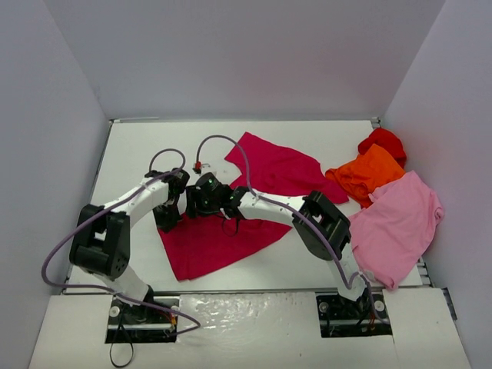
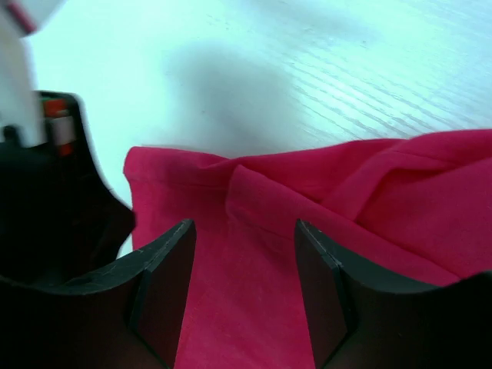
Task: Fold and stack the t-shirts
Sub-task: Fold the flattened tshirt in 1/3 of the way
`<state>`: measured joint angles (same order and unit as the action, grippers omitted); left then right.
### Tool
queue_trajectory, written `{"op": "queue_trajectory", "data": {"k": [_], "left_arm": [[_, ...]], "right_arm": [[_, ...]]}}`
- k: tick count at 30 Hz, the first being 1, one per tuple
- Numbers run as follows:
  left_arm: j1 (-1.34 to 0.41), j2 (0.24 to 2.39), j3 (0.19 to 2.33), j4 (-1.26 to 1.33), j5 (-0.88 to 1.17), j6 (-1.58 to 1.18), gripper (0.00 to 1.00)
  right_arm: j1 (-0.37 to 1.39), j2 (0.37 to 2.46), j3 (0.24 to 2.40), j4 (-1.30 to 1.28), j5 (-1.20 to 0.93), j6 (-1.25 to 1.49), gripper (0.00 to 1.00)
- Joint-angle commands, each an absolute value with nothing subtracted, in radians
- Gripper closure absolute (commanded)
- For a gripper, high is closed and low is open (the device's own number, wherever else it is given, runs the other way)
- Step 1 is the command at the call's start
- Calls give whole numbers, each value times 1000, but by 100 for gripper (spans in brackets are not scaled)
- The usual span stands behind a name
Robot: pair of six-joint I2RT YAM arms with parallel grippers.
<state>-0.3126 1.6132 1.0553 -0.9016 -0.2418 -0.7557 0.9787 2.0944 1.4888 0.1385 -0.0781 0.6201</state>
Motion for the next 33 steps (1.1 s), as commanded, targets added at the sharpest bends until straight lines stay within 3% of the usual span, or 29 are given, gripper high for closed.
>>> {"op": "queue_trajectory", "data": {"k": [1,13,19,28,31,33], "left_arm": [[-288,1630,1053,-795,-232,-726,100],[-282,1681,1028,-739,-248,-704,100],[-281,1700,1012,-716,-254,-701,100],[-281,1689,985,-688,-219,-703,100],[-281,1683,978,-677,-204,-701,100],[-281,1687,978,-670,-198,-699,100]], "right_arm": [[996,2108,1557,163,-115,604,49],[1038,2141,1511,149,-97,613,49],[1063,2164,1501,142,-85,612,58],[1077,2213,1513,117,-37,600,61],[1082,2230,1525,112,-31,598,72],[1090,2237,1533,97,-16,594,95]]}}
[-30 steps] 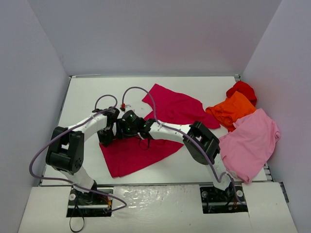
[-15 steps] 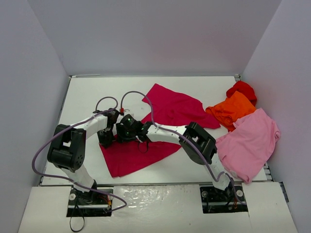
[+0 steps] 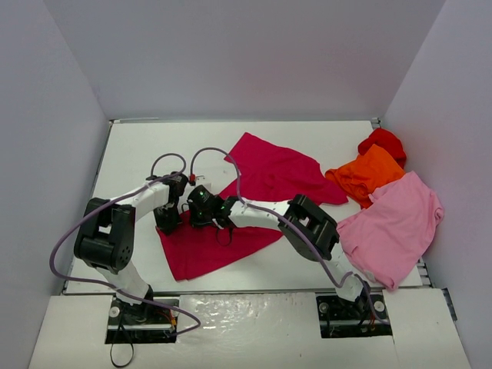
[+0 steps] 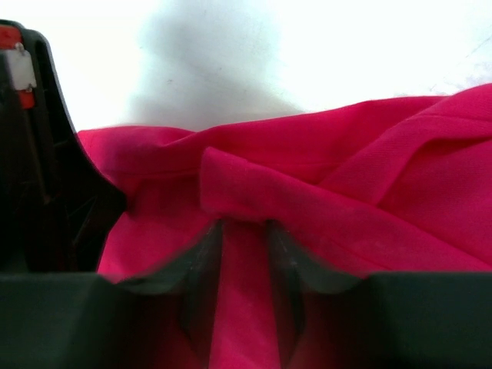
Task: Fold and stack the t-shirts
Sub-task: Fold the flattened tshirt in 1/3 of the way
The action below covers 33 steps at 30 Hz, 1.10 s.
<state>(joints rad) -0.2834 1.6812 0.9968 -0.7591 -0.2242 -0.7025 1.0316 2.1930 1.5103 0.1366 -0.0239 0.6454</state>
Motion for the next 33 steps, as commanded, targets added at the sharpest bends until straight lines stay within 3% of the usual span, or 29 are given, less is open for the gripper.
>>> {"op": "queue_trajectory", "data": {"k": [1,15,17,18,25,30,33], "left_arm": [[-281,1693,981,-670,-199,-695,100],[-281,1734,994,-660,-192,-682,100],[-281,1729,989,-657,-192,-686,100],[-281,1729,989,-657,-192,-687,100],[-281,1696,952,-650,-180,-706,100],[-283,1690,946,-650,-178,-704,100],[-284,1692,948,-650,-175,-702,100]], "right_arm": [[1096,2238,1537,93,-6,590,99],[1169,2111,1477,43,106,604,98],[1169,2121,1499,34,141,612,68],[1169,2129,1515,34,148,612,62],[1188,2241,1595,33,205,639,56],[1195,2271,1591,37,228,647,60],[1195,2273,1589,36,240,642,85]]}}
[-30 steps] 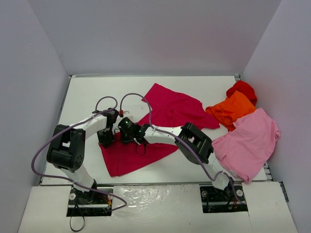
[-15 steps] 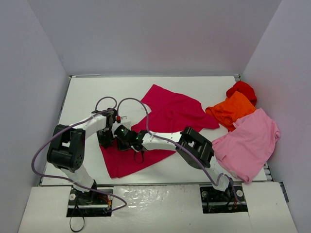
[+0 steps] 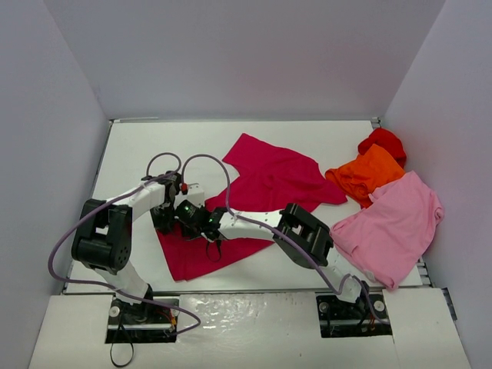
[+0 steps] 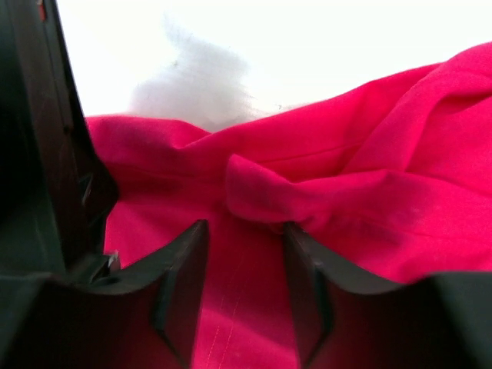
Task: Fold and stack the t-shirts
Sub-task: Fold the flattened tshirt in 1/3 of the way
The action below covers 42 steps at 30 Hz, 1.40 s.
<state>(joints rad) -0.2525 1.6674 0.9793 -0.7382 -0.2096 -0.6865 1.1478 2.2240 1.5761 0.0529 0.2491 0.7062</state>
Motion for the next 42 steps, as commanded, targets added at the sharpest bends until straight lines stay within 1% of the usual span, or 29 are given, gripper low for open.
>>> {"op": "queue_trajectory", "data": {"k": [1,2,5,12,19,20,21,22,23,25,29,40,42], "left_arm": [[-284,1693,949,-650,-175,-702,100],[-284,1693,950,-650,-175,-701,100],[-285,1697,952,-650,-175,-700,100],[-285,1700,956,-649,-176,-698,100],[-288,1703,957,-651,-178,-695,100],[-288,1703,957,-652,-178,-695,100],[-288,1703,957,-650,-178,-695,100],[-288,1702,956,-650,-178,-696,100],[-288,1701,955,-650,-178,-697,100],[-288,1698,954,-650,-179,-699,100],[-290,1697,951,-652,-176,-701,100],[-296,1704,958,-658,-178,-699,100],[-297,1706,959,-659,-178,-699,100]], "right_arm": [[1195,2271,1589,36,239,642,89],[1195,2270,1589,37,238,641,94],[1195,2265,1596,37,233,639,100],[1195,2205,1592,37,254,624,100],[1199,2097,1582,41,288,585,100],[1200,2096,1589,39,288,573,94],[1200,2099,1599,35,293,563,75],[1200,2106,1605,35,300,559,66],[1200,2116,1613,35,305,556,59],[1200,2144,1634,32,311,552,52],[1200,2191,1668,32,326,544,50],[1190,2302,1766,35,376,485,51],[1189,2324,1781,37,380,478,55]]}}
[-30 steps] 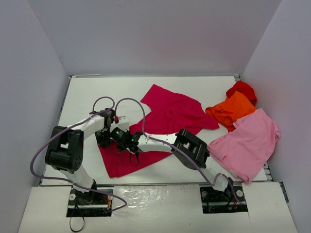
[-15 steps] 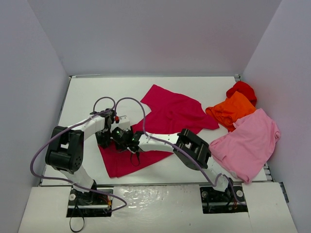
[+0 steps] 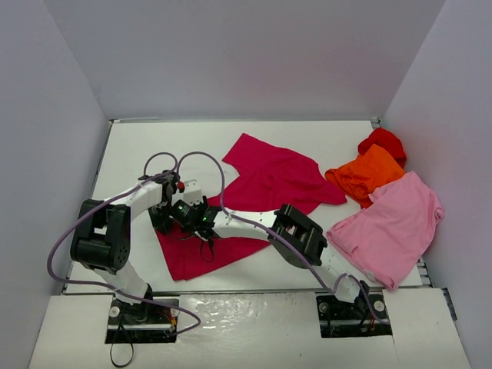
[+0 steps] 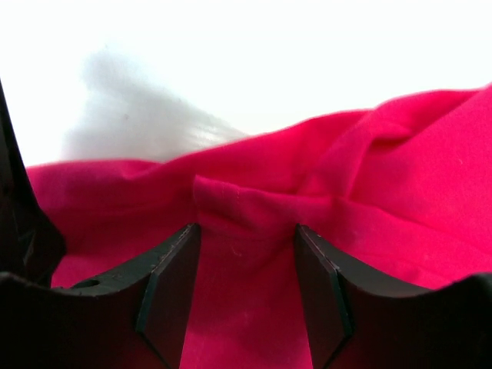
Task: Fold and stack the t-shirts
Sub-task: Fold the flattened tshirt in 1/3 of the way
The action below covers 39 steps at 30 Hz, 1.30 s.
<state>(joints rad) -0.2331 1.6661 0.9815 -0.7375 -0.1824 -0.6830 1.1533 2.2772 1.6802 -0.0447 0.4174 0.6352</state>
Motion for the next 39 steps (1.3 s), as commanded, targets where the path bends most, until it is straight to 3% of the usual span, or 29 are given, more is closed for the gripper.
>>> {"op": "queue_trajectory", "data": {"k": [1,3,6,27,39], "left_arm": [[-298,1706,960,-660,-178,-698,100],[-299,1706,960,-660,-179,-698,100],[-301,1707,962,-660,-180,-696,100],[-308,1732,989,-672,-193,-692,100],[-307,1754,1016,-673,-191,-682,100]], "right_arm": [[1189,2331,1790,37,379,475,69],[1187,2333,1795,38,388,477,92],[1187,2320,1793,38,391,474,100],[1228,1957,1627,44,405,479,100],[1369,1878,1457,44,332,591,100]]}}
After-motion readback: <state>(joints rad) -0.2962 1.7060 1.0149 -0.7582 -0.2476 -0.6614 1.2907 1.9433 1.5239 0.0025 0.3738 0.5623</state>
